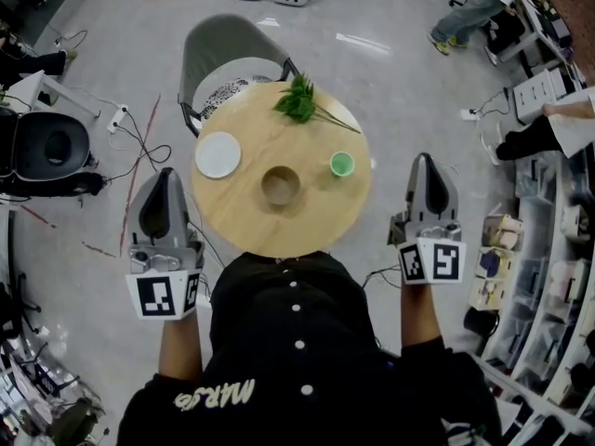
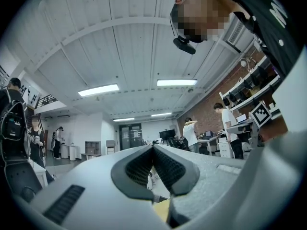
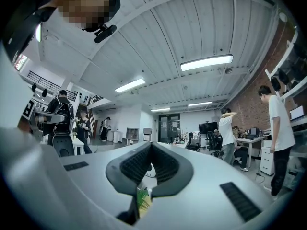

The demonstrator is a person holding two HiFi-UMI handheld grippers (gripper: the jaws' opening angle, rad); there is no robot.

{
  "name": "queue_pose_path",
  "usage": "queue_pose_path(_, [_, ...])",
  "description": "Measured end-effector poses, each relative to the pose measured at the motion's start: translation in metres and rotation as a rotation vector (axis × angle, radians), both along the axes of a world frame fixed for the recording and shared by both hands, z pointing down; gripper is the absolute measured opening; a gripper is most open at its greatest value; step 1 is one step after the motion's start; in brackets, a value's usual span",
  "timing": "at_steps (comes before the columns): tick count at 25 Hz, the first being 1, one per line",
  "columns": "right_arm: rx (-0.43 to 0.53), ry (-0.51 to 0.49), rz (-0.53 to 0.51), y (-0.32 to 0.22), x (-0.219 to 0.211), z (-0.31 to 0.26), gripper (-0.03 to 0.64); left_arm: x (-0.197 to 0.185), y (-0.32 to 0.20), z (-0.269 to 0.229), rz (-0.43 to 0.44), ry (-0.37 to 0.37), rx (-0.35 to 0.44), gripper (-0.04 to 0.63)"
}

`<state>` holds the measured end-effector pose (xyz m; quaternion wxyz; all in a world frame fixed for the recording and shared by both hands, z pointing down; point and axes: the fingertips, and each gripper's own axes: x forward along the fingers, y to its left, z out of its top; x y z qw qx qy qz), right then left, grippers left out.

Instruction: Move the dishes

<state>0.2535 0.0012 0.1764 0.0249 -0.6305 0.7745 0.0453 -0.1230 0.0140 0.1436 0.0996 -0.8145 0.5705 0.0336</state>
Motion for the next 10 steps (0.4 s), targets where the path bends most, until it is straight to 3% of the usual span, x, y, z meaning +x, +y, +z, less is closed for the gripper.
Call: queue_pose_path(10, [0.001, -0.004, -0.011, -0.0055, -0.0075, 0.0001, -0.005, -0.0059, 0.0001, 0.0044, -0.021, -0.008, -0.02, 0.003])
